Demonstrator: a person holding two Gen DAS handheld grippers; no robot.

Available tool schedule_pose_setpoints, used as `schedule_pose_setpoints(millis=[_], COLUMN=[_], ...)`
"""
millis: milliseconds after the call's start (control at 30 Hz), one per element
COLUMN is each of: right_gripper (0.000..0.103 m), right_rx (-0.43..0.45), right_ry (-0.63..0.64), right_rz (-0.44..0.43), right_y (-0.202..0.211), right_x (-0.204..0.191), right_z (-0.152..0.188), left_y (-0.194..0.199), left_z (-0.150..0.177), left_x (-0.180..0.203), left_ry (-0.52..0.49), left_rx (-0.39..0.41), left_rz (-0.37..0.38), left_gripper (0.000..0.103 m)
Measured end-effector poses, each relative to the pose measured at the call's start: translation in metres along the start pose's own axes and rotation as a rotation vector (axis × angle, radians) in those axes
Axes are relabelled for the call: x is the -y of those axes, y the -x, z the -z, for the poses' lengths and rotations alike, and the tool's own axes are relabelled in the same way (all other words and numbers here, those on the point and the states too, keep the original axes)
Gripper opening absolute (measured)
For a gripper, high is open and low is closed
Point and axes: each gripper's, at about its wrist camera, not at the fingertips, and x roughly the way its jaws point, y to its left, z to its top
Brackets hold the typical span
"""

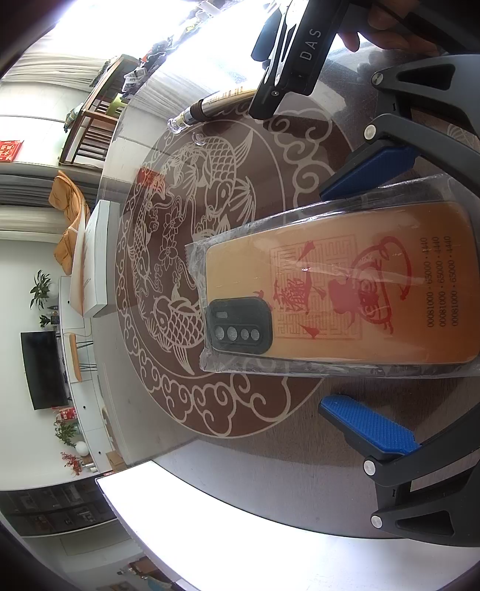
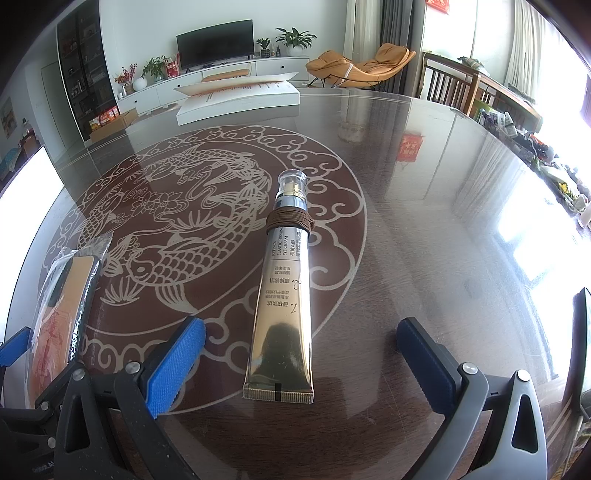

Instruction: Organize objects

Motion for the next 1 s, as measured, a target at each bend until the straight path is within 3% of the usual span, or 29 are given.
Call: schedule_pose_setpoints(millis=[1000], right_gripper=[0.103], right_rx=[0.0], right_ry=[0.0], right_rz=[0.0], right_y=[-0.0003], right_x=[0.0], right_z=[0.0], left_y=[-0.0001], left_z=[0.0001], left_x=[-0.0001], left_ry=[0.0], left_rx=[0.0], left_rz=[0.0], left_gripper=[0.103])
